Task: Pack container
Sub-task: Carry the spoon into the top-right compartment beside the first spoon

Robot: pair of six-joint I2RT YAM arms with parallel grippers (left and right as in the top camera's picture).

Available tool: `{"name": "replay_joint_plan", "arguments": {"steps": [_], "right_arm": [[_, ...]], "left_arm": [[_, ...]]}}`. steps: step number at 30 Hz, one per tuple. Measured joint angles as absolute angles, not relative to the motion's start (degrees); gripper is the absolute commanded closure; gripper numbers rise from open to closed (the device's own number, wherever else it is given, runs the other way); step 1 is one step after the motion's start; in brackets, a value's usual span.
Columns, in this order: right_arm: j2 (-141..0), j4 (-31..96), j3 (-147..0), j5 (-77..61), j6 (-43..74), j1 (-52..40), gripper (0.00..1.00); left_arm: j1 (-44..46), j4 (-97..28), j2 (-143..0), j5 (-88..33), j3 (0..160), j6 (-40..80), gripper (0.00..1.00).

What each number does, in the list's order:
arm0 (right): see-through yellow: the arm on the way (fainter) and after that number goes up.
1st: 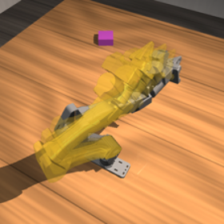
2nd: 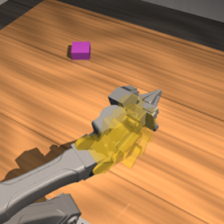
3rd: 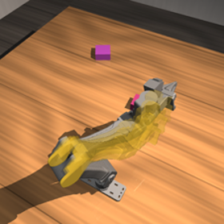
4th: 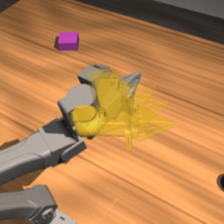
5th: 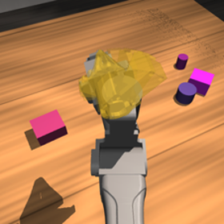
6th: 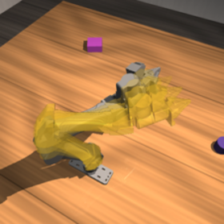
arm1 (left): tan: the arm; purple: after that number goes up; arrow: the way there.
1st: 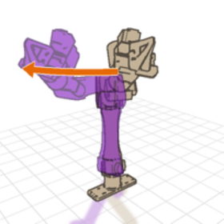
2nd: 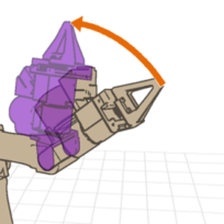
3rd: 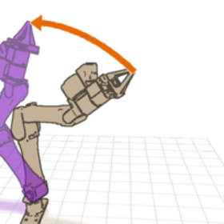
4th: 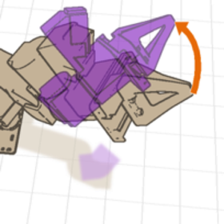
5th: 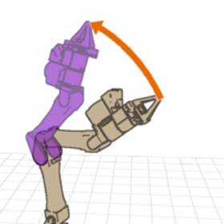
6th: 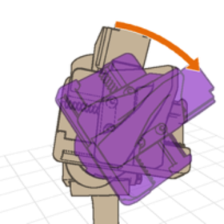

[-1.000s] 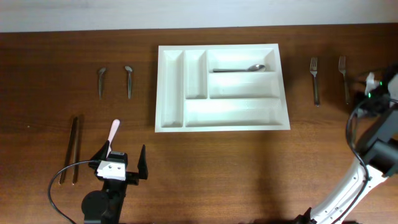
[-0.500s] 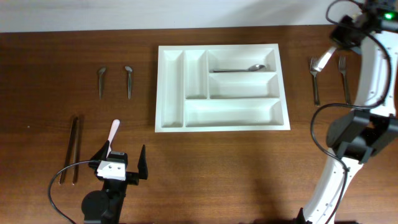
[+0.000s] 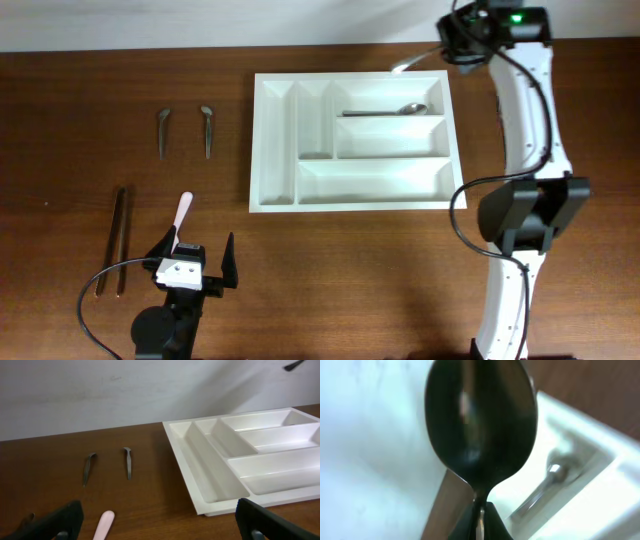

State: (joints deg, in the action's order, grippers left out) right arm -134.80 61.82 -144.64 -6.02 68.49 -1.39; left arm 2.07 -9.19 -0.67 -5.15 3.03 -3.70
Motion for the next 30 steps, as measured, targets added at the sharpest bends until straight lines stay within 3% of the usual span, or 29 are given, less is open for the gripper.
{"name": "replay_joint_plan", "arguments": {"steps": [15,30], "right_arm": [[-143.8,61.7,-144.6,-5.4,93.1,-7.3,0.96],[-147.4,63.4,-144.2,-5.2,95.9,-7.3,0.91]], "left_arm": [[2.1,-9.2,-0.7,-5.1,3.0,-3.7,0.01],[2.1,-9.2,-0.7,-5.1,3.0,-3.7,0.01]]}}
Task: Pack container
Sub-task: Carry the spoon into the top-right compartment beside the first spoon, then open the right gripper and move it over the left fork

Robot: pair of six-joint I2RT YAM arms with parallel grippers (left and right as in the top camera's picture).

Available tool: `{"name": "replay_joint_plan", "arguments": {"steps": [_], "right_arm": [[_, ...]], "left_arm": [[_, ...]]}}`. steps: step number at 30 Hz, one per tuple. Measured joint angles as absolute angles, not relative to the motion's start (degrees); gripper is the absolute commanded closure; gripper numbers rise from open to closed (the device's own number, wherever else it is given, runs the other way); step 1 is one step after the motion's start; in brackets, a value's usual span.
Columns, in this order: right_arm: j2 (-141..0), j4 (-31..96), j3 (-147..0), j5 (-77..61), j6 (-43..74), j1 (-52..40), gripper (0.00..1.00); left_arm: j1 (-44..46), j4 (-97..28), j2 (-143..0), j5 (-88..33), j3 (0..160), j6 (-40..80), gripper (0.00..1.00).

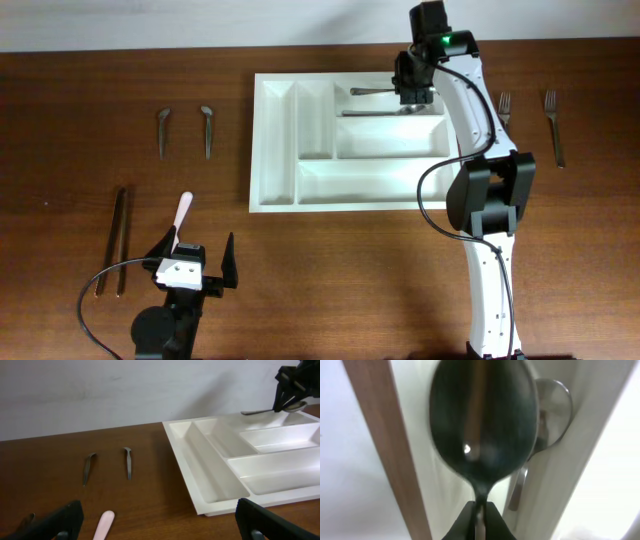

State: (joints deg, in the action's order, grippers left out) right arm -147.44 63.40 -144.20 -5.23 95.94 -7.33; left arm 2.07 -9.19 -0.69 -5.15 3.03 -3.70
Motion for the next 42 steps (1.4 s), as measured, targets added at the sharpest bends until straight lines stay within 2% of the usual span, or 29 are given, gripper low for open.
{"name": "replay_joint_plan", "arguments": {"steps": [7,10,16,20,22,25,30,33,38,42], "right_arm": [[-147.5,62.5,-144.1,-5.2,95.5,-7.3,0.78],[-147.5,58.9,-144.1,-5.0,90.5,-7.3,0.67],[-147.5,56.1,-144.1,-5.5,81.3,-6.4,0.54],[-147.5,54.4,-145.6,-6.0,69.7,-4.1,0.39],[-147.5,54.3,-148.1,-6.3,61.0,-2.0,0.24],[-147.5,55.7,-152.5,-8.1,45.9,1.9,0.16],[-146.8,67.0,-160.1,-12.0,20.2,9.8,0.15],[-145.7,74.2,-161.9,-12.5,9.3,14.2,0.12],[-145.0,80.6,-161.3,-9.8,-1.6,19.1,0.05],[-145.0,81.5,-157.3,-6.8,-7.2,19.4,0.02]], "left_arm": [[2.1,-9.2,-0.7,-5.1,3.0,-3.7,0.01],[2.1,-9.2,-0.7,-5.1,3.0,-3.7,0.01],[2.1,-9.2,-0.7,-5.1,3.0,-3.7,0.01],[2.1,-9.2,-0.7,-5.1,3.0,-3.7,0.01],[2.1,-9.2,-0.7,-5.1,3.0,-3.7,0.01],[2.1,-9.2,-0.7,-5.1,3.0,-3.7,0.01],[2.1,-9.2,-0.7,-5.1,3.0,-3.7,0.01],[2.1,-9.2,-0.7,-5.1,3.0,-3.7,0.01],[2.1,-9.2,-0.7,-5.1,3.0,-3.7,0.01],[2.1,-9.2,-0.7,-5.1,3.0,-3.7,0.01]]}}
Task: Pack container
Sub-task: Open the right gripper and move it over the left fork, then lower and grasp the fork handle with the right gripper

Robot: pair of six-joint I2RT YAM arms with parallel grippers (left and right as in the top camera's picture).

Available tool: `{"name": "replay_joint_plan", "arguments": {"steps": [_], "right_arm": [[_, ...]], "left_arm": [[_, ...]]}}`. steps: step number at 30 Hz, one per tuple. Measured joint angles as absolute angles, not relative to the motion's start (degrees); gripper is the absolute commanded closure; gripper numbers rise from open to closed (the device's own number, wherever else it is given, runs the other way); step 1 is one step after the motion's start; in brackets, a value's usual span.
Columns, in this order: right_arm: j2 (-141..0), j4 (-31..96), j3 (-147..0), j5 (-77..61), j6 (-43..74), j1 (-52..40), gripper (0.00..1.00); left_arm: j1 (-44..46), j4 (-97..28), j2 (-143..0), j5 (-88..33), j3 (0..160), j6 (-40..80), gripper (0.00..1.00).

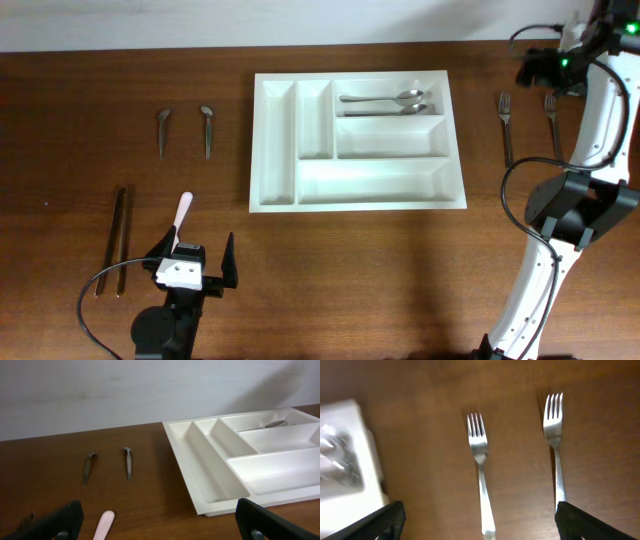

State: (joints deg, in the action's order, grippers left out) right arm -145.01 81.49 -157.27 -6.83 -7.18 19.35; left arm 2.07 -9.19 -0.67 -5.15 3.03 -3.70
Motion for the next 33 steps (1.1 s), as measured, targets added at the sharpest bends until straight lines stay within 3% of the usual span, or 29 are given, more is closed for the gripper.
{"name": "replay_joint_plan", "arguments": {"steps": [14,33], "right_arm": [[-145.0,76.6,-139.6,-3.0,-15.6,18.2,0.01],[-146.3,73.0,-138.7,-2.4,-17.8,18.1,0.01]], "left_arm": [[2.1,-9.2,-0.7,-5.1,3.0,-3.7,0.01],[2.1,-9.2,-0.7,-5.1,3.0,-3.7,0.01]]}}
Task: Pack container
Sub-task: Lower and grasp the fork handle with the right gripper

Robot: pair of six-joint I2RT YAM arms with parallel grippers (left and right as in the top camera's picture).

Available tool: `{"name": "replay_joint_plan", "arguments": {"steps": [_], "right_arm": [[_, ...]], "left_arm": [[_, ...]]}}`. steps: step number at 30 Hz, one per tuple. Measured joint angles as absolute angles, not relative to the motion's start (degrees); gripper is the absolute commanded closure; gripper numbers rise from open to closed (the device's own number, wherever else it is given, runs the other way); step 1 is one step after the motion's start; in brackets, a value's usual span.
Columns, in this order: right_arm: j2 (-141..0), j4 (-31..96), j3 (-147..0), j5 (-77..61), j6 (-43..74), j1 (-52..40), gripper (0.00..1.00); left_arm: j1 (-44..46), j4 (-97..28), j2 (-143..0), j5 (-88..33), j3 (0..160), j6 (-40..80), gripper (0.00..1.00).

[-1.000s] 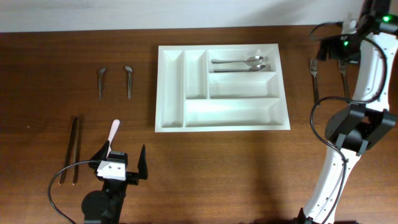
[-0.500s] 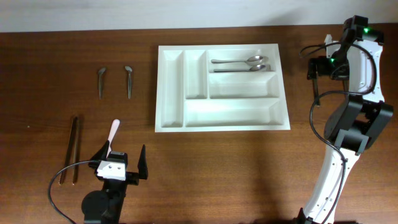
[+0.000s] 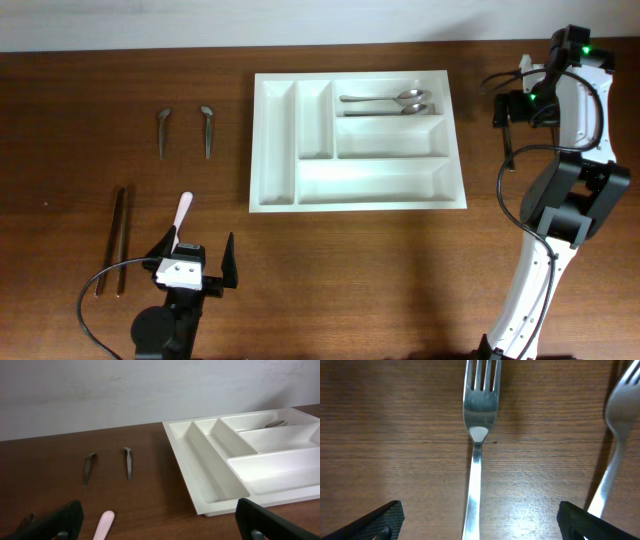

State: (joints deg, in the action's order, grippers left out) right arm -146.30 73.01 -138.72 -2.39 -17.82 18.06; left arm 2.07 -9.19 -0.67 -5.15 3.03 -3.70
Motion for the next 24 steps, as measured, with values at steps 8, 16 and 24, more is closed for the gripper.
{"name": "replay_joint_plan", "arguments": {"steps": [8,16,24], "right_arm": [[-148.3,73.0,-138.6,-1.8,-18.1,18.0,0.01],[-149.5,72.9,-138.6,-0.8,-18.5,18.0,0.01],[-150.3,72.1,-138.6,0.0,-19.3,18.0,0.01]], "left_arm": [[2.1,-9.2,-0.7,-5.1,3.0,-3.7,0.01],[2.1,-9.2,-0.7,-5.1,3.0,-3.7,0.01],[2.1,-9.2,-0.7,-5.1,3.0,-3.7,0.01]]}}
